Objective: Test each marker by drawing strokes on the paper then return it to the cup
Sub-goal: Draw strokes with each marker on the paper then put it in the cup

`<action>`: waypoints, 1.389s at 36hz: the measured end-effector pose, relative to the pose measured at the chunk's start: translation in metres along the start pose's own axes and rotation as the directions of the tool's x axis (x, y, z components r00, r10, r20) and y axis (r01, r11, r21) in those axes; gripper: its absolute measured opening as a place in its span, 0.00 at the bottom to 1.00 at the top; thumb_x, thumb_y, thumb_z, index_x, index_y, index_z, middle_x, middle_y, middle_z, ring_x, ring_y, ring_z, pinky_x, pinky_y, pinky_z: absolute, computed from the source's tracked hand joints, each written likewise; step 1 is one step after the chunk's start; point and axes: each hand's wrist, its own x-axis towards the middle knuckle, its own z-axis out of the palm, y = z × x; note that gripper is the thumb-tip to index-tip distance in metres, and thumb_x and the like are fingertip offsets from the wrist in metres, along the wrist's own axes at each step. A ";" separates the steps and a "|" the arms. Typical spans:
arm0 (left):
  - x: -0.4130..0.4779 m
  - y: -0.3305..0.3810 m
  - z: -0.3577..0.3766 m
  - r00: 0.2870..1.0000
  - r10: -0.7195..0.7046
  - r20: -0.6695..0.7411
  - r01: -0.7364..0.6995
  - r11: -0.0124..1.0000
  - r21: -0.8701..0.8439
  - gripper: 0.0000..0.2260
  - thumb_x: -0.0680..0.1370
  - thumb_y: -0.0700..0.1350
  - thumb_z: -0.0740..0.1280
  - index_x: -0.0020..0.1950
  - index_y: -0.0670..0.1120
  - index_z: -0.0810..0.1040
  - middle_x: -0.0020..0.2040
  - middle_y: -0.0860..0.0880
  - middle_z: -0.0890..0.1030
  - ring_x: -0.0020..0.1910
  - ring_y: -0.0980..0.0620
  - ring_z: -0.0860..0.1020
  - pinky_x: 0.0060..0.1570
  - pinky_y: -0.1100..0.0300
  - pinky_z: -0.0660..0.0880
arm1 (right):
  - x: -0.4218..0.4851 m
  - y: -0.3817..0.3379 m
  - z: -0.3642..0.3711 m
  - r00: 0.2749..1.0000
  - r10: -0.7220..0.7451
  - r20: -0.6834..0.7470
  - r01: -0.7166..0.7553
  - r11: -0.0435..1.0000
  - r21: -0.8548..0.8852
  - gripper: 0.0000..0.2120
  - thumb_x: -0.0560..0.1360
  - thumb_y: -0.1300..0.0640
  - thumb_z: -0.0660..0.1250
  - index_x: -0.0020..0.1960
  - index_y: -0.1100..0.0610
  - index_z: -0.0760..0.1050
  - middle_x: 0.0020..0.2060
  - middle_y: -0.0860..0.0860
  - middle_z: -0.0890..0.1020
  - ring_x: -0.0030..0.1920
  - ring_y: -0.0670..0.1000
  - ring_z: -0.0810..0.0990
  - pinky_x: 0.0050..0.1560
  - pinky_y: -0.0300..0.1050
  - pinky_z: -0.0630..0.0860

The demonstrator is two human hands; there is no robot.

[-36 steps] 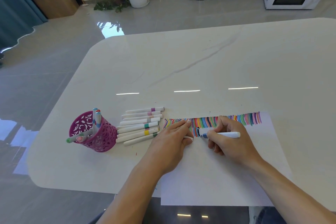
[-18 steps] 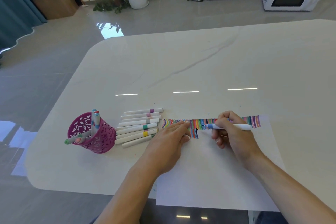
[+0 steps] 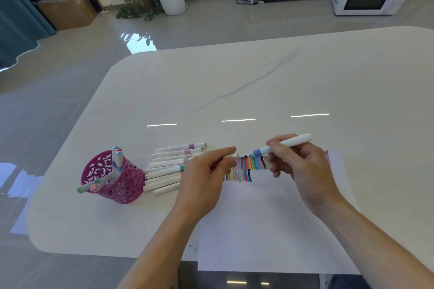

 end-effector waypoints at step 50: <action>-0.010 0.008 0.008 0.994 0.031 0.102 -0.038 0.997 0.070 0.13 0.83 0.41 0.62 0.53 0.57 0.83 0.35 0.58 0.78 0.33 0.61 0.75 0.40 0.61 0.75 | -0.012 0.012 0.008 0.996 0.044 0.079 -0.046 0.999 0.026 0.12 0.76 0.54 0.69 0.51 0.63 0.82 0.38 0.62 0.86 0.39 0.58 0.86 0.40 0.47 0.84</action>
